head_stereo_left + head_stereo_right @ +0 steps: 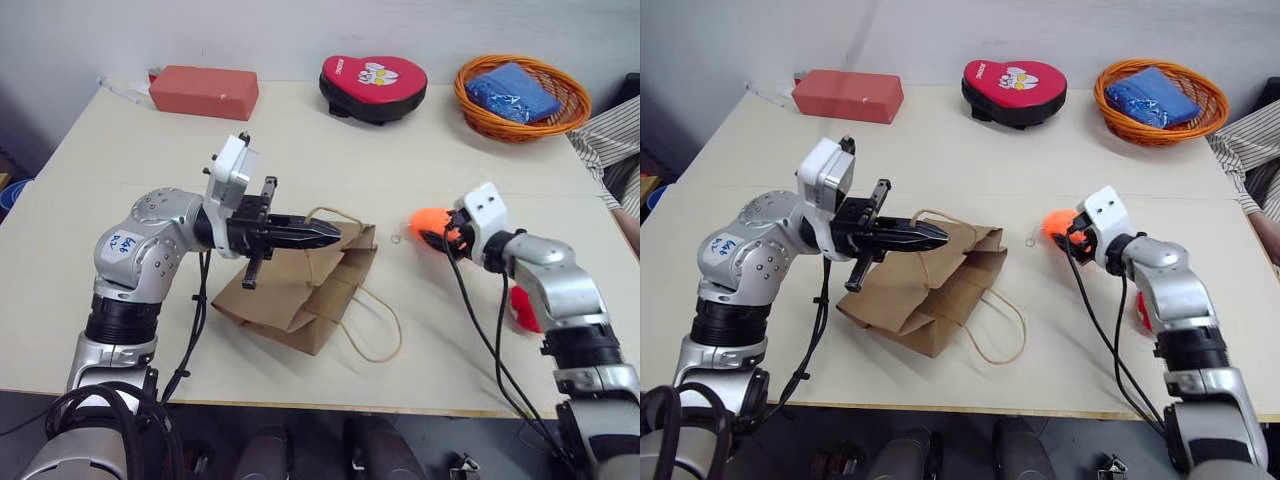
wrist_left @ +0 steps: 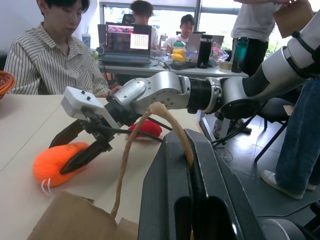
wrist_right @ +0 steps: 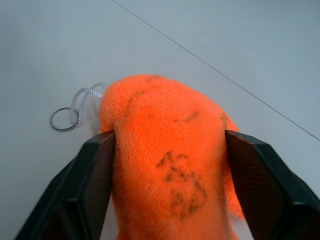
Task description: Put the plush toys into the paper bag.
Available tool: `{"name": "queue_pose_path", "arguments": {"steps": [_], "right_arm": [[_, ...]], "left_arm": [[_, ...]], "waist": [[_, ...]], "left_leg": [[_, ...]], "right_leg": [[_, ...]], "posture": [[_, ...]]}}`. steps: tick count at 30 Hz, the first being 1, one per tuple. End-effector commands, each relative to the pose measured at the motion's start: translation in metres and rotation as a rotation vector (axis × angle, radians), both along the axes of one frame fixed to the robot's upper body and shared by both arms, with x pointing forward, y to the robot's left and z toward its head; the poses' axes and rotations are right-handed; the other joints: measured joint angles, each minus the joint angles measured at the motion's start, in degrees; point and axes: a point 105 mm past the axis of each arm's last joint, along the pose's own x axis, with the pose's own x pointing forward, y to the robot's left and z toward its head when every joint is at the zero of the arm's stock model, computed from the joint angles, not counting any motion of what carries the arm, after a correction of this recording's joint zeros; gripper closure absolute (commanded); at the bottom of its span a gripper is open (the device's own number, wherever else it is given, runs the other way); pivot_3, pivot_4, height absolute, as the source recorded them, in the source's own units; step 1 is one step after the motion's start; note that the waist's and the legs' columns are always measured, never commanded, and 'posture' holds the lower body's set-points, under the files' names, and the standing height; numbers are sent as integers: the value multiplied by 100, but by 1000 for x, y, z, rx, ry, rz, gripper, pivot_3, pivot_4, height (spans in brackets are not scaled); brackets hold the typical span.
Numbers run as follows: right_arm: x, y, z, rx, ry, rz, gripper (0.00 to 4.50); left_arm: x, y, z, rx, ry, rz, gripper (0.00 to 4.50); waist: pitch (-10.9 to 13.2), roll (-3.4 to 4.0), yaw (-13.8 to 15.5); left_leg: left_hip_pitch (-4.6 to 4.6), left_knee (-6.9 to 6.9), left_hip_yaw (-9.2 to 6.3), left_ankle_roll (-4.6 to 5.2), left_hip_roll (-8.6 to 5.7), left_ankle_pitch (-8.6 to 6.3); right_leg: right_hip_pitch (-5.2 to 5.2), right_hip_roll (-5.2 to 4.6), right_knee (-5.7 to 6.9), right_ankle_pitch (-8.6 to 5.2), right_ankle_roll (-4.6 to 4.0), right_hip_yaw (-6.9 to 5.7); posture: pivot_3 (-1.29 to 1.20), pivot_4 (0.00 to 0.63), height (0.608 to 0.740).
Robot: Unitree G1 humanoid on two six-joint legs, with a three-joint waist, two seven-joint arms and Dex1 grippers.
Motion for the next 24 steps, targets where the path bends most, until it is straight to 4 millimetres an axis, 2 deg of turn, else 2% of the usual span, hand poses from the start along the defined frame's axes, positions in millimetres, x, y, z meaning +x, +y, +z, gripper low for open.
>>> {"name": "queue_pose_path", "arguments": {"steps": [1, 3, 5, 7, 8, 11, 13, 15, 19, 21, 24], "right_arm": [[-1, -5, 9, -21, -17, 19, 2571], [-4, -9, 18, -18, -38, 44, 3287], [-9, -11, 25, -2, -60, 78, 3821], [-23, -3, 40, 45, -107, 192, 4221], [-39, 6, 51, 82, -139, 305, 4312], [-83, 20, 72, 156, -163, 537, 4320], [-101, 28, 70, 144, -125, 605, 4320], [-116, 46, 65, 123, -96, 686, 4320], [-131, 82, 60, 168, -80, 778, 4320], [-134, 93, 51, 147, -62, 795, 4320], [-127, 100, 35, 93, -44, 773, 4320]], "left_arm": [[-5, 2, 9, -3, -46, -2, 4500], [-4, 3, 9, -2, -47, 2, 4500], [-3, 3, 10, -5, -46, 4, 4500], [-3, 2, 11, -8, -47, 3, 4500], [-3, 2, 11, -9, -46, 0, 4500], [-3, 1, 10, -6, -41, -15, 4500], [-4, 2, 10, -3, -28, -30, 4500], [-5, 1, 9, 0, -21, -37, 4500], [-4, -1, 9, 0, -19, -42, 4500], [-4, -2, 10, -3, -17, -47, 4500], [-6, -4, 10, -3, -9, -61, 4500]], "waist": [[0, 0, -5], [0, 0, -4], [0, 0, 3], [0, 0, 11], [0, 0, 15], [1, 1, 10], [1, 1, 0], [0, -2, -10], [0, -2, -8], [0, -2, 8], [0, -2, 22]], "left_leg": [[0, 6, 0, 1, 0, 0], [-1, 10, 2, 2, 0, -2], [-1, 23, 2, 4, 0, -3], [-1, 27, 1, 5, 0, -3], [-1, 27, 1, 5, 0, -3], [-3, 23, 1, 5, 0, -3], [-2, 24, 0, 6, 0, -4], [3, 26, 0, 8, 0, -5], [14, 30, 0, 8, 1, -5], [14, 33, -1, 8, 1, -5], [11, 36, -1, 9, 0, -7]], "right_leg": [[1, 0, 1, 0, 0, -1], [2, -2, 1, 0, 0, 0], [4, -3, -1, 0, 1, 1], [4, -2, -3, 0, 1, 0], [4, -2, -2, 0, 1, 0], [5, 2, 12, 0, 1, 0], [8, 2, 13, 0, 1, -2], [12, 2, 8, 1, 2, 1], [14, 2, 9, 1, 1, 5], [14, 1, 11, 1, 2, 5], [15, -2, 5, 1, 2, 5]], "posture": [[0, 150, 740], [0, 150, 740], [0, 150, 740], [0, 150, 740], [0, 150, 740], [0, 150, 740], [0, 150, 740], [0, 150, 740], [0, 150, 740], [0, 150, 740], [0, 150, 740]]}}
